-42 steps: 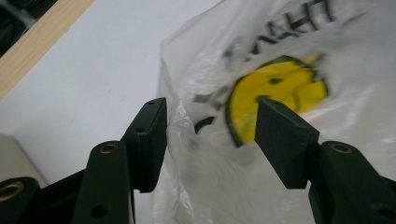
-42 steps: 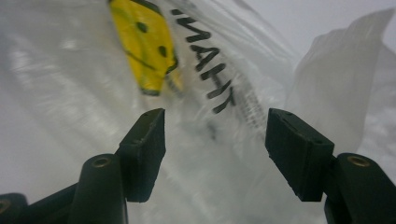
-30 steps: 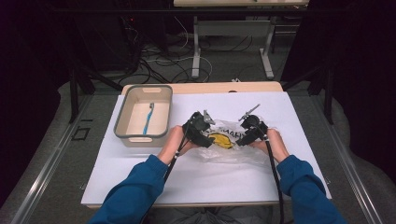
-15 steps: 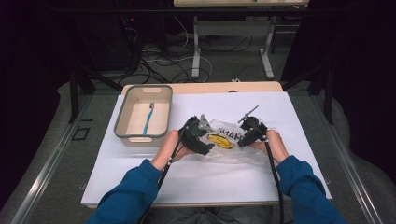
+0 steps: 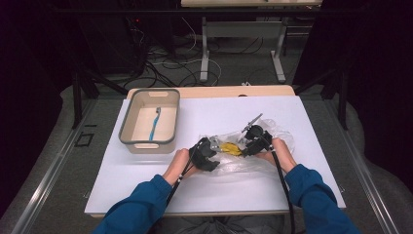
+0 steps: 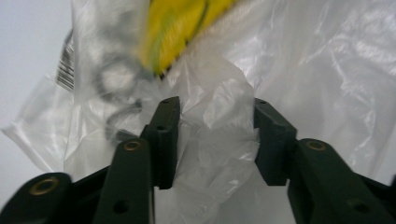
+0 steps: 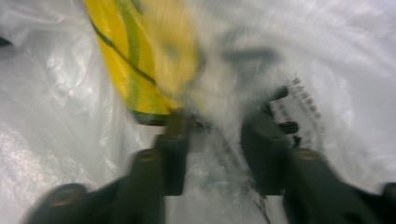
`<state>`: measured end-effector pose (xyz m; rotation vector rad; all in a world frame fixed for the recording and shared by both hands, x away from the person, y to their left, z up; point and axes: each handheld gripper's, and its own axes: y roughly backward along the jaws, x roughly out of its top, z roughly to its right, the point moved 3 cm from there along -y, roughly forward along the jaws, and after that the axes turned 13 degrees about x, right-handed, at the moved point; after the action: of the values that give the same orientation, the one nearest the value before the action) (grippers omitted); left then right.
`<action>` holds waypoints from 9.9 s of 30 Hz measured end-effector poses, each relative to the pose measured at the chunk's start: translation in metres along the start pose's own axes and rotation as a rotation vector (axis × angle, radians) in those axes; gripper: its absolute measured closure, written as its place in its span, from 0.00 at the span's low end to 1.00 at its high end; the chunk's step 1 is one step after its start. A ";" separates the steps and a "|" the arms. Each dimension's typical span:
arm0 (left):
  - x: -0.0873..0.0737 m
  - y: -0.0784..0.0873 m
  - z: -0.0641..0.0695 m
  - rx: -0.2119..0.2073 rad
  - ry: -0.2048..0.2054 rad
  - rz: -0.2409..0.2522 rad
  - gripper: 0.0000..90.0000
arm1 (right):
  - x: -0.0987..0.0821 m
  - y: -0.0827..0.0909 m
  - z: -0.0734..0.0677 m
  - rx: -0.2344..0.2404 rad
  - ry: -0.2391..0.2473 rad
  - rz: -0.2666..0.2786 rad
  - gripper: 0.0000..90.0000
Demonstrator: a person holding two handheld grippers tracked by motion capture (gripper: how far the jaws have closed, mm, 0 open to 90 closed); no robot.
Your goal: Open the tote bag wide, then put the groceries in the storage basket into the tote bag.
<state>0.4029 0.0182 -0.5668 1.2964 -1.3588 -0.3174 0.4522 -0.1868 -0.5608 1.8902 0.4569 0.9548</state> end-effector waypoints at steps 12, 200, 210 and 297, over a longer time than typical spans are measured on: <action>-0.002 0.000 0.001 -0.025 -0.009 -0.004 0.94 | -0.004 0.020 0.041 -0.202 -0.080 0.145 1.00; -0.083 0.108 -0.122 0.359 0.472 -0.021 0.00 | -0.084 0.078 -0.049 -0.001 0.034 0.337 0.00; -0.089 0.107 -0.135 0.375 0.512 -0.011 0.00 | -0.083 0.079 -0.050 -0.002 0.049 0.328 0.00; -0.094 -0.004 -0.226 0.369 0.687 -0.403 0.81 | -0.078 0.072 -0.052 0.028 0.053 0.279 0.00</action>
<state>0.5637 0.2024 -0.5533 1.7769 -0.5801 0.1208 0.3568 -0.2429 -0.5180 1.9919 0.2404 1.1880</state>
